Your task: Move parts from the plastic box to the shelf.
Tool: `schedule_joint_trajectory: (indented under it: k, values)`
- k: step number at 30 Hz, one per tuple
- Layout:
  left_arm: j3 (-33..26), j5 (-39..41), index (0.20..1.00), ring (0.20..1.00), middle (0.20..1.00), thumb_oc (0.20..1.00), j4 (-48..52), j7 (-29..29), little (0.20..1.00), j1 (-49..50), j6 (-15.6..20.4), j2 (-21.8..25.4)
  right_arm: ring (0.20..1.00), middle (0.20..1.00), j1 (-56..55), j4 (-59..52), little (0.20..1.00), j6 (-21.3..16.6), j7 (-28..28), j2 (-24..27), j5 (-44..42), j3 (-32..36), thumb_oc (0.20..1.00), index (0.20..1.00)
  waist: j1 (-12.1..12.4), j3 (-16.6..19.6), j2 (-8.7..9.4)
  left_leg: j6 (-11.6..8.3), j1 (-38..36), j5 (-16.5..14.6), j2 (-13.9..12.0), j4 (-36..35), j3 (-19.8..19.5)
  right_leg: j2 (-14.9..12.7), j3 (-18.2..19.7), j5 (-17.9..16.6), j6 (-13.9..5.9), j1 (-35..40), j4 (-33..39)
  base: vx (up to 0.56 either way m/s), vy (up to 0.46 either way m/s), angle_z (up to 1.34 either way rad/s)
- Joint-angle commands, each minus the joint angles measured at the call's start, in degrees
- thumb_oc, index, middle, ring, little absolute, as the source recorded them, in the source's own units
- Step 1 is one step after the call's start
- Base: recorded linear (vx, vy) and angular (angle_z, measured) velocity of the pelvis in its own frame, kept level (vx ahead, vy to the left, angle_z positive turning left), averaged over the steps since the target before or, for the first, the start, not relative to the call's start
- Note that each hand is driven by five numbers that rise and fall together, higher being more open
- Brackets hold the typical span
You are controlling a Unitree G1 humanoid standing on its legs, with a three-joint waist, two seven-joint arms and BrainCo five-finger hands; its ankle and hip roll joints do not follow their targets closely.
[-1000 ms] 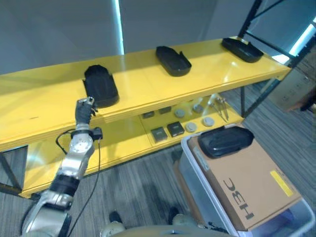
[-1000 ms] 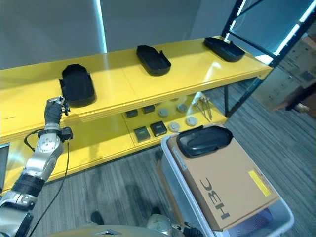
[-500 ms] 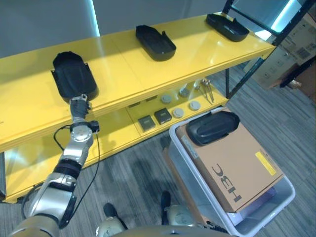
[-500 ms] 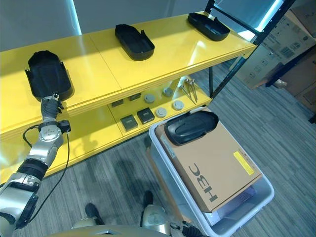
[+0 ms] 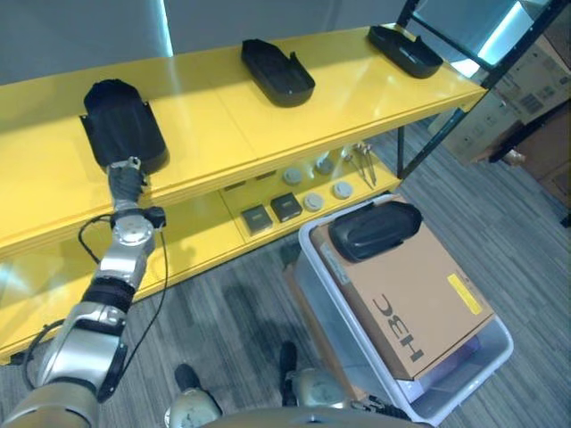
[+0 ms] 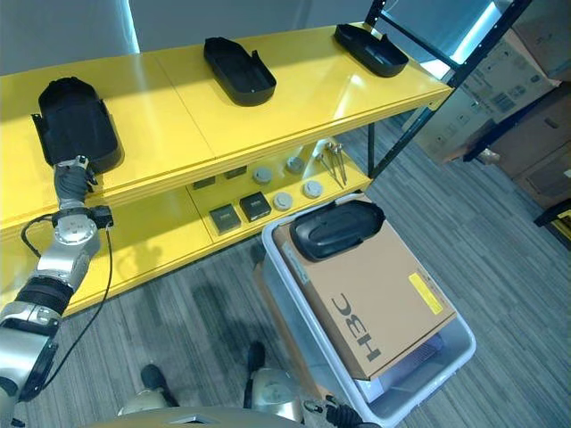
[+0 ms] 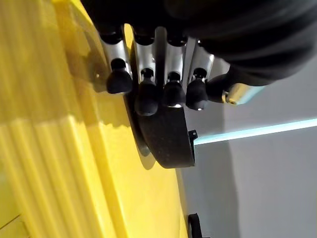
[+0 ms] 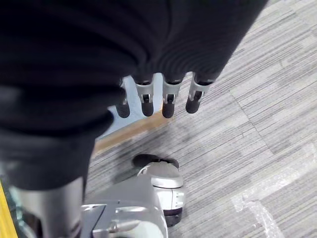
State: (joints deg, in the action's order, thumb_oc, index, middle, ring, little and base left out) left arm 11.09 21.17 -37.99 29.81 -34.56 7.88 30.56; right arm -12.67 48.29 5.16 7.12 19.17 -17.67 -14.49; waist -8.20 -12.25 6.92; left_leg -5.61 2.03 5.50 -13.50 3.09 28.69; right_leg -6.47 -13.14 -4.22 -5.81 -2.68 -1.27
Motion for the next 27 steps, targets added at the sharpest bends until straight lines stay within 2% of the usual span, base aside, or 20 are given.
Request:
schedule_joint_trajectory:
  k: [1,12,27]
  values:
    - [-1.40,-0.73,0.200,0.200,0.200,0.200,-4.26,0.36,0.200,-6.28,1.86,2.76,1.000,1.000,0.03,-0.72,1.000,-1.09,0.25,2.10,-0.09,-2.09,1.000,1.000,-0.14,1.25,-0.28,-0.73,2.82,-7.16,-3.10,8.92,-2.22,-3.12,0.40,1.99,-5.09,-0.69,-1.40,0.00,0.000,0.00]
    - [-0.56,-1.08,0.200,0.200,0.200,0.200,-9.45,0.88,0.200,-10.25,-2.09,5.00,1.000,1.000,0.44,-0.36,1.000,-1.68,0.57,2.70,-0.97,-2.80,1.000,1.000,-0.86,1.16,0.16,-1.11,3.63,-7.13,-3.98,9.62,-2.05,-2.72,0.56,2.07,-5.00,-1.09,-1.42,0.00,0.000,0.00]
    - [0.12,-0.15,0.200,0.200,0.200,0.200,-14.13,0.82,0.200,-13.31,-3.21,6.98,1.000,1.000,0.48,-0.42,1.000,-2.30,0.55,3.18,-1.05,-3.42,1.000,1.000,-1.58,0.95,-0.08,-1.21,3.81,-7.23,-4.19,10.09,-1.79,-2.83,0.71,2.41,-4.80,-1.26,-1.70,0.00,0.000,-0.01]
